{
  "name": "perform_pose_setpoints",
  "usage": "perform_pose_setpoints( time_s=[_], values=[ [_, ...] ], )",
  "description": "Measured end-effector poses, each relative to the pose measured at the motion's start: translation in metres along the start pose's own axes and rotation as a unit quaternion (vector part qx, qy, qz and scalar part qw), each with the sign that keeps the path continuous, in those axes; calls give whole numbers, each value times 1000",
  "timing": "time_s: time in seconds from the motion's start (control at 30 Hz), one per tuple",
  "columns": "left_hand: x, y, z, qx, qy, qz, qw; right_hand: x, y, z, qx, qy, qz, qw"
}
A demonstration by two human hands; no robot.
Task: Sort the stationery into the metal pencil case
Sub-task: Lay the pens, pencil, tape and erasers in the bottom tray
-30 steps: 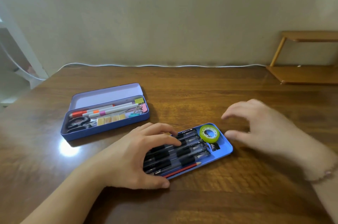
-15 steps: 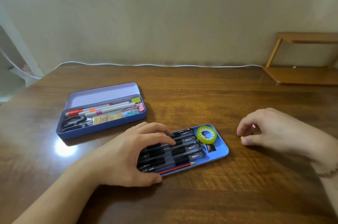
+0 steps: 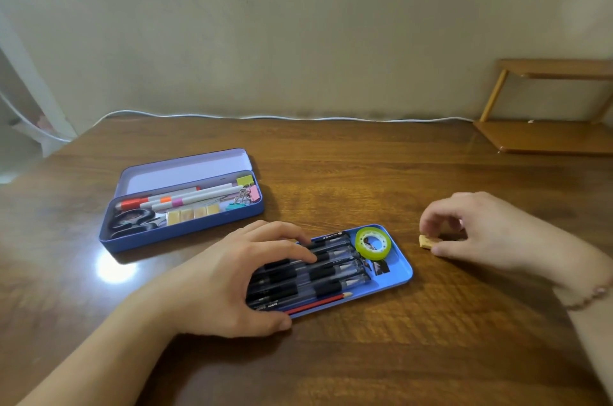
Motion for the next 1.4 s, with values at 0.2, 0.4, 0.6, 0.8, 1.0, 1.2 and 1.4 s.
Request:
perform_pose_setpoints(
  time_s=[0.2,0.4,0.6,0.8,1.0,1.2,1.4],
  values=[
    [1,0,-1,-1,0,-4,1000,-33,9,1,54,-74,-165,982],
    [1,0,-1,-2,10,-6,1000,-49,3,28,72,26,-229,970],
    [1,0,-1,-4,8,-5,1000,-43,3,24,90,63,-180,977],
    [1,0,-1,-5,9,-5,1000,-43,4,16,56,61,-158,984],
    [-1,0,-1,-6,7,-3,1000,20,21,-29,-12,-39,33,999],
    [-1,-1,-1,-9,5,-4,1000,24,14,-11,-104,-1,101,989],
    [-1,0,-1,-10,3,-4,1000,12,11,-9,-105,-26,31,994]
  ],
)
Point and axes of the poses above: each hand's wrist, its own y-axis away from the middle knuckle, its own z-axis out of the palm, x = y × z, the point moved 2 cm from there along -y, towards the middle knuckle, and after that the axes turned 1 degree about z, right-handed, at the moved point
